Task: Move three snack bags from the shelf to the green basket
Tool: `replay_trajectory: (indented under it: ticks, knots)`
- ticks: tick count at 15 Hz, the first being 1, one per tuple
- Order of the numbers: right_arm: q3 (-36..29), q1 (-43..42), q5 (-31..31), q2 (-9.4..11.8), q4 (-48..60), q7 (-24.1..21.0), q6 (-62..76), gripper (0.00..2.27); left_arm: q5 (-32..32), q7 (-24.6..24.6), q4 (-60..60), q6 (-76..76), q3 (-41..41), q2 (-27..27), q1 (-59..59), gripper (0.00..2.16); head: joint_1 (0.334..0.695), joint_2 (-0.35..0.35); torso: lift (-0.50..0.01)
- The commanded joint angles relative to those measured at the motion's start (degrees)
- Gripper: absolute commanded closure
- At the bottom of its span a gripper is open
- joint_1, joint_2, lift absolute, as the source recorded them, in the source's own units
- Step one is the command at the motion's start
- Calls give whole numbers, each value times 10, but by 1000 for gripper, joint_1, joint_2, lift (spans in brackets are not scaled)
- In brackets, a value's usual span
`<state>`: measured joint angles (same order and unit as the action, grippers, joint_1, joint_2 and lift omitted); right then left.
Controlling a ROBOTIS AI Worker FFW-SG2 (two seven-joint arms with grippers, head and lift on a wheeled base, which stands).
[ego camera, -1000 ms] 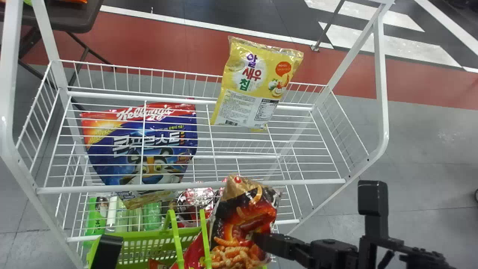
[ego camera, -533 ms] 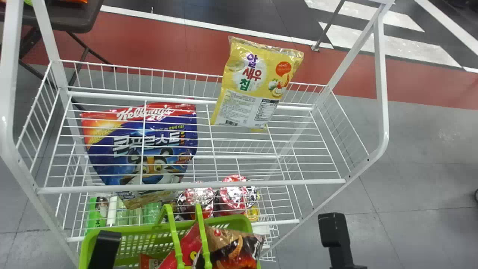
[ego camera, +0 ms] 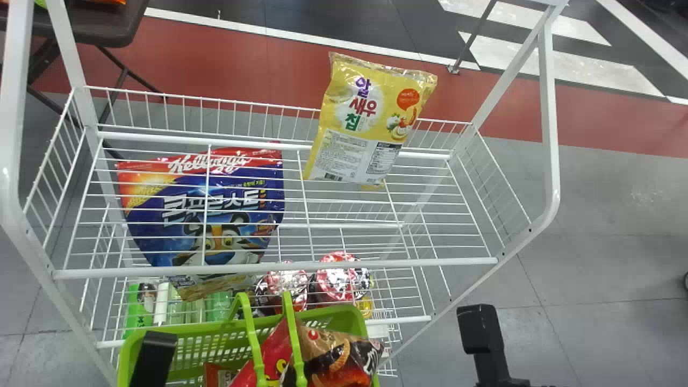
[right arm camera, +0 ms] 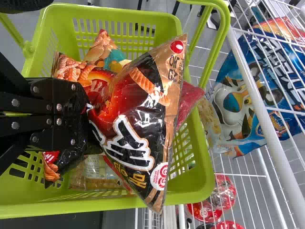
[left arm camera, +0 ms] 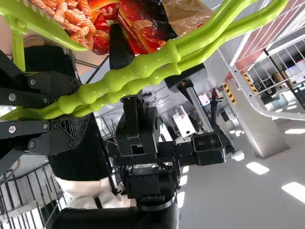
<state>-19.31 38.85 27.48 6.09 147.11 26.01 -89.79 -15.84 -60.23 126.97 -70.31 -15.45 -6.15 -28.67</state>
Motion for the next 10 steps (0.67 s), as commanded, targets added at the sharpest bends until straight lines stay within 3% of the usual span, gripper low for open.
replay_trajectory:
  ticks: [1, 10]
  knots:
    - [-13, 1, 8, -1, 6, -1, -3, -2, 0, 0, 2, -3, 0, -1, -1, 1463, 695, -350, -47]
    - [-159, 0, 132, -28, 92, 15, -3, 53, 0, 0, 4, -3, -3, -4, 0, 1463, 695, -350, -47]
